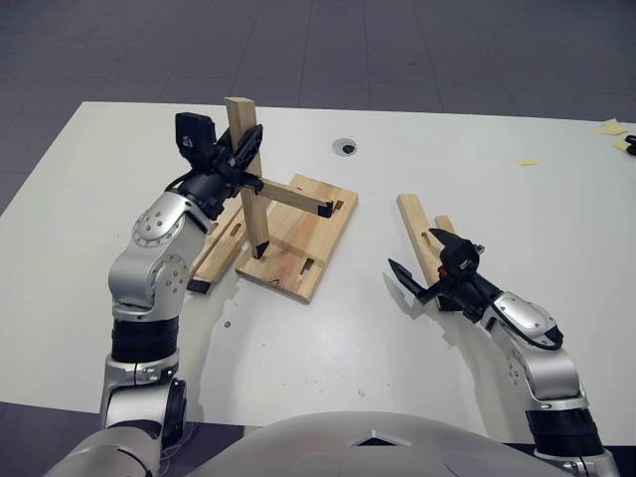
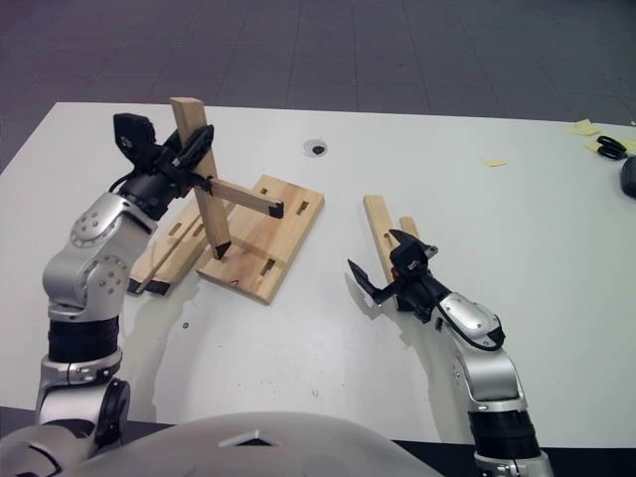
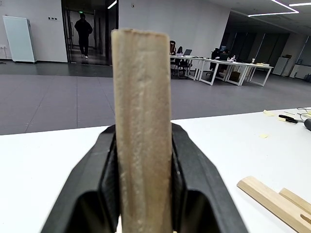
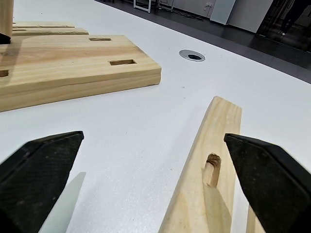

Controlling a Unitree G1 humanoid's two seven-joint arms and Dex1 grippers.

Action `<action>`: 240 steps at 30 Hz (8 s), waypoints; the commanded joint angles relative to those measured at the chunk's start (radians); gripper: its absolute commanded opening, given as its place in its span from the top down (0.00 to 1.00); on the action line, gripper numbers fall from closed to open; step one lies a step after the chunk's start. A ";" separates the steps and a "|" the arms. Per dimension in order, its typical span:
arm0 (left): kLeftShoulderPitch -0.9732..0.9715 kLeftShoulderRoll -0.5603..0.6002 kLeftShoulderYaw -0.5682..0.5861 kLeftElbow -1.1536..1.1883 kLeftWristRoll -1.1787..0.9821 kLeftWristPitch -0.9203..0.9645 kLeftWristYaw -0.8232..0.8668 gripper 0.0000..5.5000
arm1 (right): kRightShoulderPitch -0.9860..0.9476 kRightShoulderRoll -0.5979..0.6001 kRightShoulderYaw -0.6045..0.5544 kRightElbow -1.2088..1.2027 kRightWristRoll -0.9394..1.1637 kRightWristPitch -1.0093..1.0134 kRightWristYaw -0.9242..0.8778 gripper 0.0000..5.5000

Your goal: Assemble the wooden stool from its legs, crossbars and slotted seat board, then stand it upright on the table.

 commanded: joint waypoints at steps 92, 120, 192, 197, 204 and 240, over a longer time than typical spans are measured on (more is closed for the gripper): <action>-0.280 -0.176 -0.008 0.150 0.104 -0.020 -0.174 0.81 | -0.366 0.022 0.339 0.255 -0.124 0.348 -0.022 0.02; -0.383 -0.351 0.094 0.114 -0.130 0.104 0.080 0.81 | -0.621 0.197 0.148 0.165 0.112 0.198 0.003 0.02; 0.098 0.091 0.105 -0.165 -0.163 0.273 -0.064 0.81 | -0.274 0.073 0.001 0.021 -0.013 0.199 -0.091 0.02; 0.110 0.086 0.077 -0.162 -0.146 0.256 -0.065 0.81 | -0.283 0.076 0.011 0.030 -0.018 0.190 -0.093 0.02; 0.066 0.112 0.114 -0.137 -0.151 0.243 -0.069 0.81 | -0.282 0.074 0.015 0.030 -0.019 0.182 -0.094 0.02; 0.279 0.005 -0.102 -0.053 0.096 0.003 -0.042 0.81 | -0.308 0.091 0.017 0.051 -0.036 0.165 -0.115 0.02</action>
